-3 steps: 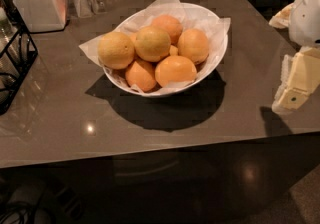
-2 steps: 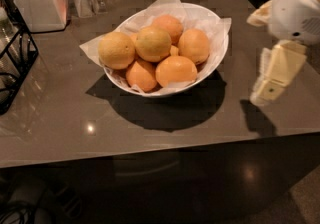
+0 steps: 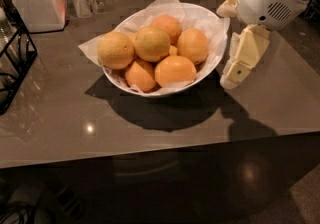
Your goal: Pick orange from white bowl
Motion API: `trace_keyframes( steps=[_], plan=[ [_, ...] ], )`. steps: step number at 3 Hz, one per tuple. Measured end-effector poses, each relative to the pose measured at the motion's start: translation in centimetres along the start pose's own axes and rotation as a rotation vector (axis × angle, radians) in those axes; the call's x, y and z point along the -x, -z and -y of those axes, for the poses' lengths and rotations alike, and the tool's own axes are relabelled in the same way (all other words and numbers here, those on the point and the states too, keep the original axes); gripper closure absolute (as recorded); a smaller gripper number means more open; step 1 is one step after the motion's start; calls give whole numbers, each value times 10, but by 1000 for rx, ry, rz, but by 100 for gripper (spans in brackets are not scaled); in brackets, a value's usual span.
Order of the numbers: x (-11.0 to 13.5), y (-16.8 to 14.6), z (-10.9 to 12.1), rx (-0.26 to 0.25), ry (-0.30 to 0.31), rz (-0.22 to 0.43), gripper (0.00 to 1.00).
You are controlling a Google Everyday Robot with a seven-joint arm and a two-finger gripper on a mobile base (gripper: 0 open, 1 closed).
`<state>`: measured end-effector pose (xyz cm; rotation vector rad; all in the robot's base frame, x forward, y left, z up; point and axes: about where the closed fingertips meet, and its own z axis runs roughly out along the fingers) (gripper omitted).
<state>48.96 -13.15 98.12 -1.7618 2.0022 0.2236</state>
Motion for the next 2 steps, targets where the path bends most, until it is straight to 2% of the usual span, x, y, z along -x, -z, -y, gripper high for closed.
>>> trace_keyframes(
  steps=[1,2],
  plan=[
    [11,-15,6,3,-15,61,0],
    [31,-41,18,56,10,101,0]
  ],
)
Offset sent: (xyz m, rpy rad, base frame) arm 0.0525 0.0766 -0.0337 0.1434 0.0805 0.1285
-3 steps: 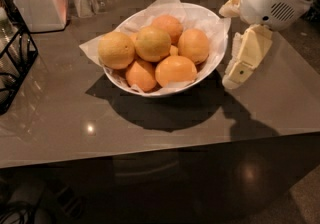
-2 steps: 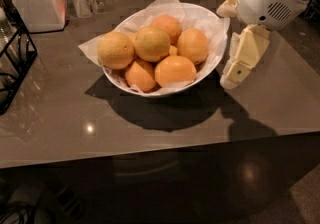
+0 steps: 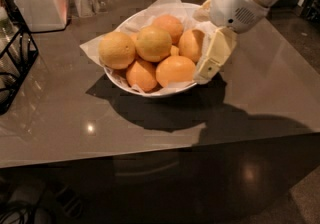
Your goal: Pick orange from white bowl
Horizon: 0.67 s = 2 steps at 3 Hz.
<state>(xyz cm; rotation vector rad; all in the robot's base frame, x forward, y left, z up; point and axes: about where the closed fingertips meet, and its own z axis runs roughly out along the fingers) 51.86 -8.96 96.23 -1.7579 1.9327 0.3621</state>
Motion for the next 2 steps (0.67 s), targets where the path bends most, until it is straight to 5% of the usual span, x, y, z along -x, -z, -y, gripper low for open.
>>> trace_keyframes(
  steps=[2],
  plan=[
    [26,-28,21,52,19,72,0]
  ],
)
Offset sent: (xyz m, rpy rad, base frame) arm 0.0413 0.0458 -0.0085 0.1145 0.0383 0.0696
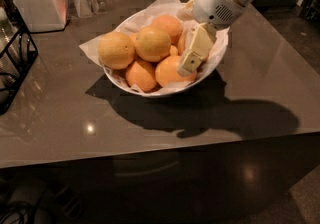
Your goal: Pick orange from white bowl
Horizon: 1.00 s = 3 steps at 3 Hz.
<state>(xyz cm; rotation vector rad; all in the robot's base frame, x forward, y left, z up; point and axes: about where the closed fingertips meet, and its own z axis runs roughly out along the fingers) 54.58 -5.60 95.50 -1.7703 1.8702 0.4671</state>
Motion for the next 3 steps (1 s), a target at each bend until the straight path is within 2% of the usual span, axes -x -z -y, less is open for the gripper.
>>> trace_keyframes(
  steps=[3],
  plan=[
    [29,-34,12,77,31,66,0]
  ],
)
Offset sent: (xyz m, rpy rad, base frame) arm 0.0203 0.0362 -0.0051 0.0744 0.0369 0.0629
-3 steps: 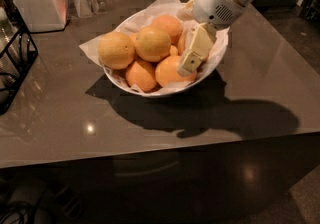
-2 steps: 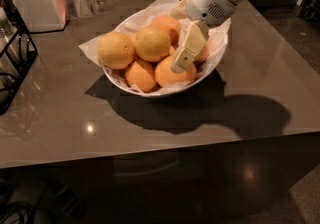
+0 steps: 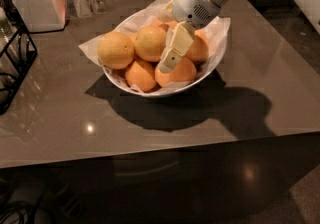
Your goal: Pick orange from white bowl
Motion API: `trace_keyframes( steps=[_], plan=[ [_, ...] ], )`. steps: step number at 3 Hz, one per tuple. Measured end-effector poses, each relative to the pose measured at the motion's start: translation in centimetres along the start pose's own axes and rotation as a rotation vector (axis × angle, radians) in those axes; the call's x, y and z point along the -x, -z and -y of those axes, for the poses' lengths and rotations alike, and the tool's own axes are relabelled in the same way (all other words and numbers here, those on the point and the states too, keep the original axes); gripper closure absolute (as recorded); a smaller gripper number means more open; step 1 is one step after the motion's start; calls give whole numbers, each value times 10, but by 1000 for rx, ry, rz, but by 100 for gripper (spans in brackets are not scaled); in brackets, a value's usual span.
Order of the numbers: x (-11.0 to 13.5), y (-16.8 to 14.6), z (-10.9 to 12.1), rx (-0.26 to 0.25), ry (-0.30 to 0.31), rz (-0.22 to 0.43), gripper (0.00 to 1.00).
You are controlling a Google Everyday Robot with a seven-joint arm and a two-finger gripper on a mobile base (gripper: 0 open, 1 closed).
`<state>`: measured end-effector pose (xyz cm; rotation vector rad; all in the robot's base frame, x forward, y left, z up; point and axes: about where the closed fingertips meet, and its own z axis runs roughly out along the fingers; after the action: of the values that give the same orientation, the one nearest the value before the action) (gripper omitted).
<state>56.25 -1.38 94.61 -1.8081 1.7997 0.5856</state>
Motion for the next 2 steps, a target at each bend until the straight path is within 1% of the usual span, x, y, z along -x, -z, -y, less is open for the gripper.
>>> trace_keyframes(
  steps=[1,2],
  plan=[
    [8,-20,-1,52,16,7,0],
    [19,-36,1,83,51,10,0]
  ],
)
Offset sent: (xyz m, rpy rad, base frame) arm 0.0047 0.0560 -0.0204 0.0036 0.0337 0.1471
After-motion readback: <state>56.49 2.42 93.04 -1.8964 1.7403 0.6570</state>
